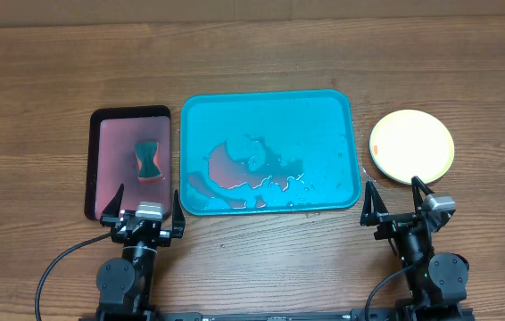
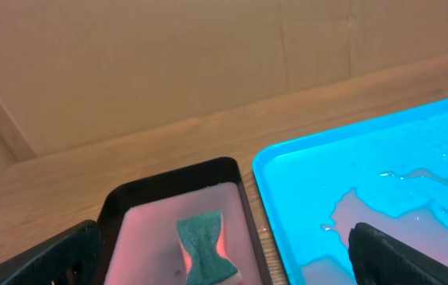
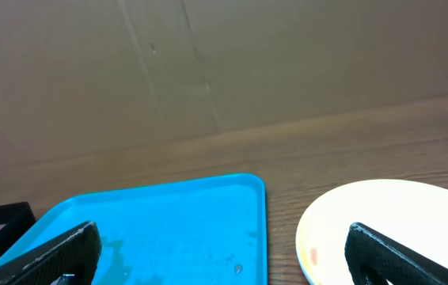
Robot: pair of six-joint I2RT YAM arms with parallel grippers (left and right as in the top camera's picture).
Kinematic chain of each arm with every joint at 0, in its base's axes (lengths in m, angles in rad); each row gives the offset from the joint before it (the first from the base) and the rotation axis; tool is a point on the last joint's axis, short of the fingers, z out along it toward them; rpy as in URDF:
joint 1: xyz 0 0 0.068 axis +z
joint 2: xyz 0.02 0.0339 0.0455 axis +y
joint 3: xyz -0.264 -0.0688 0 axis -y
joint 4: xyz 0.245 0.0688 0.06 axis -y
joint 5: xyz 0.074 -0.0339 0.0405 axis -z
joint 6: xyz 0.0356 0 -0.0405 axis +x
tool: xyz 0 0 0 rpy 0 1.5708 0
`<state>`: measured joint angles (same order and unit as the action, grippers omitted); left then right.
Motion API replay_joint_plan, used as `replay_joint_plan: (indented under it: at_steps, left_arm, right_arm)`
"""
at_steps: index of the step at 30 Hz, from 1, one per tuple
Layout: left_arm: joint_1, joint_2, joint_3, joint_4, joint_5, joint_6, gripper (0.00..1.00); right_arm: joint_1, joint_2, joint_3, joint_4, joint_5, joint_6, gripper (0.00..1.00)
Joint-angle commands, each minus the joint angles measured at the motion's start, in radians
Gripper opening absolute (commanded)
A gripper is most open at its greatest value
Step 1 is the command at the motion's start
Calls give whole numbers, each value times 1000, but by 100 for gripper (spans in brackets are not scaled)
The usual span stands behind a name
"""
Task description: Clean dirty plates on tray and stack at the side
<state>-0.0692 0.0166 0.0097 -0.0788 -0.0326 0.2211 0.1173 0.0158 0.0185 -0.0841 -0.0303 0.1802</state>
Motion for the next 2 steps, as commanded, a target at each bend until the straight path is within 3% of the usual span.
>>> replay_joint_plan:
  at_steps: [1, 2]
  left_arm:
    - [12, -12, -5, 2, 15, 29, 100]
    - [12, -12, -5, 2, 15, 29, 100]
  right_arm:
    - [-5, -5, -10, 3, -8, 2, 100]
    - [-5, -5, -10, 3, -8, 2, 100]
